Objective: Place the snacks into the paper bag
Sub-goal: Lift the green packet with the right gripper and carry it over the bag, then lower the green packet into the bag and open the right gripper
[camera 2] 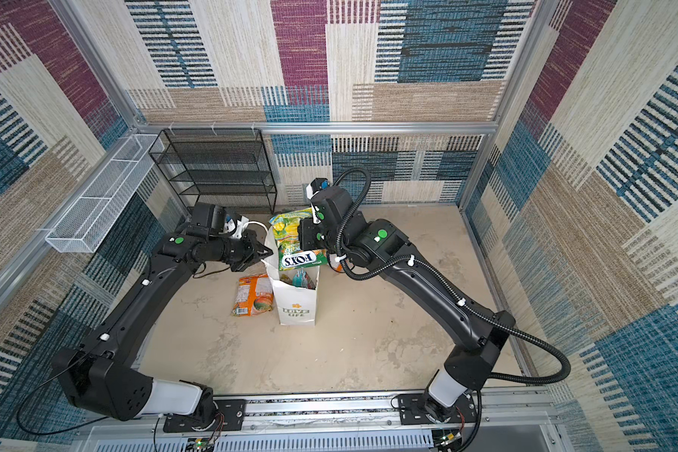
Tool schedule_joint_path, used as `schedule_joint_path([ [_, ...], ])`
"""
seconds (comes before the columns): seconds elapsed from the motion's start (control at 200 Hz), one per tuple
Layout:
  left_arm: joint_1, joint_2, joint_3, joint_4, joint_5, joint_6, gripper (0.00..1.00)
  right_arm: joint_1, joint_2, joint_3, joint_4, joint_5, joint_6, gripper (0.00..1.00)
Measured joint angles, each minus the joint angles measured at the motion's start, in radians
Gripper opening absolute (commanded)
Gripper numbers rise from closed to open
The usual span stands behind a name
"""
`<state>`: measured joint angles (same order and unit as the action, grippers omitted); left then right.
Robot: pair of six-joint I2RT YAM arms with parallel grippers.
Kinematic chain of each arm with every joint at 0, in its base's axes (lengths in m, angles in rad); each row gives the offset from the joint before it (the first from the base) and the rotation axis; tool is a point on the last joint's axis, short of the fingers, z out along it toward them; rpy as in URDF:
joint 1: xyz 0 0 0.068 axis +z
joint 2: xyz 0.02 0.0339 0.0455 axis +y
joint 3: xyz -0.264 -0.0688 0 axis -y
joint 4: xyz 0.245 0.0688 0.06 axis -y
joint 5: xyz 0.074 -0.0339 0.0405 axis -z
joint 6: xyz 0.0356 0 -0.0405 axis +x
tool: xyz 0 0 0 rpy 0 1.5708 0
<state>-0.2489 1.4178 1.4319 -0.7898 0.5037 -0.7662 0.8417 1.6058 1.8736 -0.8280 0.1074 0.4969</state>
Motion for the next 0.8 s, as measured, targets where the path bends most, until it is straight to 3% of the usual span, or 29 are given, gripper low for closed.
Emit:
schedule_joint_path([
  [0.265, 0.000, 0.000, -0.001, 0.000, 0.000, 0.000, 0.00, 0.029, 0.063, -0.006, -0.002, 0.069, 0.014, 0.02],
  [0.496, 0.000, 0.000, -0.001, 0.000, 0.000, 0.000, 0.00, 0.036, 0.095, 0.010, 0.007, 0.087, 0.019, 0.26],
  [0.801, 0.002, 0.000, -0.002, -0.001, 0.001, -0.001, 0.00, 0.036, 0.067, 0.043, 0.031, 0.066, 0.017, 0.38],
])
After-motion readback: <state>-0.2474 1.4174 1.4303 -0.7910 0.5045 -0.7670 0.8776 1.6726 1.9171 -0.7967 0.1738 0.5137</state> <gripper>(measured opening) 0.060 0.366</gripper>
